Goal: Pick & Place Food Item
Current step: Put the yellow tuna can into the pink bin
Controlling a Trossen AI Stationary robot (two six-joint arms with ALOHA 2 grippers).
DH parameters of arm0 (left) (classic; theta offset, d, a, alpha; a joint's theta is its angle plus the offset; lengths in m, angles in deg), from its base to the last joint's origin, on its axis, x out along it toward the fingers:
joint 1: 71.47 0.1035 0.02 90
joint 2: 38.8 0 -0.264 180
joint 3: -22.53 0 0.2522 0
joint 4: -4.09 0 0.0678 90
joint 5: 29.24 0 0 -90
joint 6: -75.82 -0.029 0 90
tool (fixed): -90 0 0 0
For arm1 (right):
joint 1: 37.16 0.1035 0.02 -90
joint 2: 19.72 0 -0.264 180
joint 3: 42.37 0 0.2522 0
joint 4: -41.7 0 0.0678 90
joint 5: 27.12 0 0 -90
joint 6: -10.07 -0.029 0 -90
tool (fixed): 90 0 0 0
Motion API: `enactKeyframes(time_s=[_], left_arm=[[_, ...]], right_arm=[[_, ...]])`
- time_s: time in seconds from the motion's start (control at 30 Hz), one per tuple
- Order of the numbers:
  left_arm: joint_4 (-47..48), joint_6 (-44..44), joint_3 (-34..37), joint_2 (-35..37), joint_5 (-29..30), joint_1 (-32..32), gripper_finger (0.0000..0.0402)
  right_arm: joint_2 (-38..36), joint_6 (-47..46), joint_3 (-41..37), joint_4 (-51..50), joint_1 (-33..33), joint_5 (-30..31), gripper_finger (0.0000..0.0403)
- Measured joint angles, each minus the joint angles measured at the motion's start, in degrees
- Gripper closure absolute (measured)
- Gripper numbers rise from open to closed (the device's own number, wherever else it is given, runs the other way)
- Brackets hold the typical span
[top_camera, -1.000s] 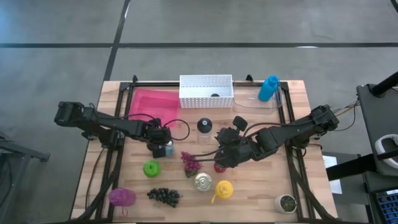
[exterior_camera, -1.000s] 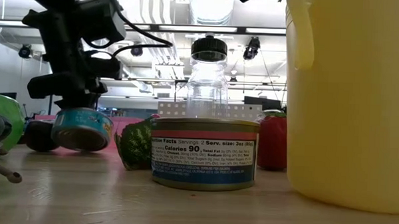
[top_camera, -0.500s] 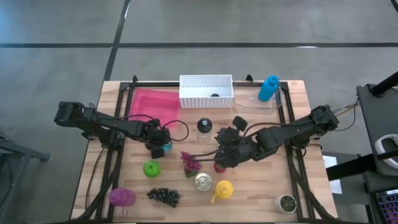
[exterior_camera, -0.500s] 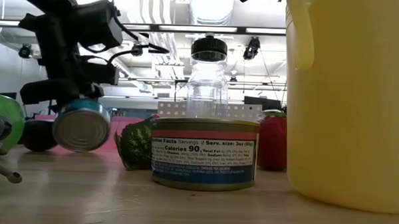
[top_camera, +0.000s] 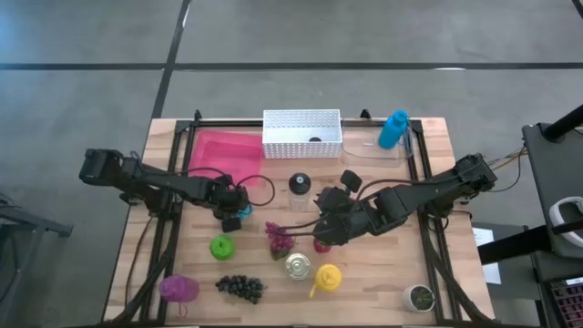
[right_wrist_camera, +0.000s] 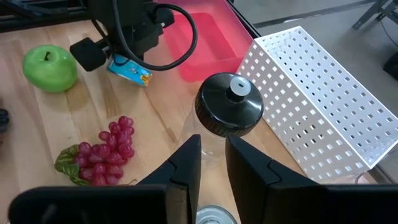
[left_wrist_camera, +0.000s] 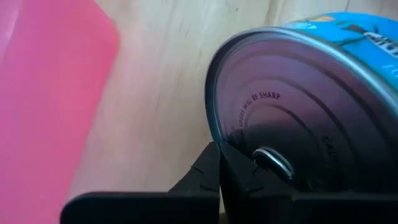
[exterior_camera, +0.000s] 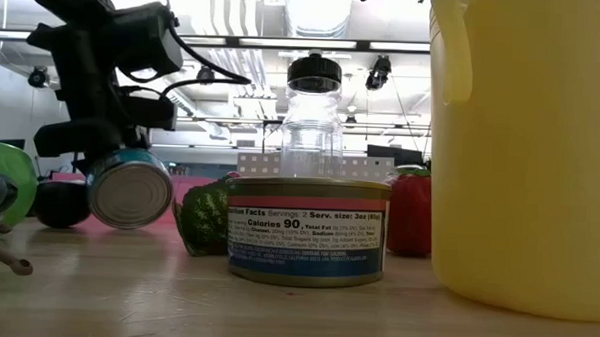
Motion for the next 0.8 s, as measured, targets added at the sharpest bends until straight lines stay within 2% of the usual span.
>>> enactKeyframes(time_s=[0.3,0.5,0.8], left_arm=[[-2.7,2.3,1.9,-0.2,-3.6,0.3,0.0401],[-2.8,2.5,2.0,-0.2,-3.8,0.3,0.0401],[-2.3,2.7,1.9,0.0,-3.7,0.3,0.0401]], right_arm=[[0.0,0.0,0.0,0.1,0.0,0.0,0.0315],[0.0,0.0,0.0,0.2,0.0,0.0,0.0309],[0.0,0.0,0.0,0.2,0.0,0.0,0.0324]])
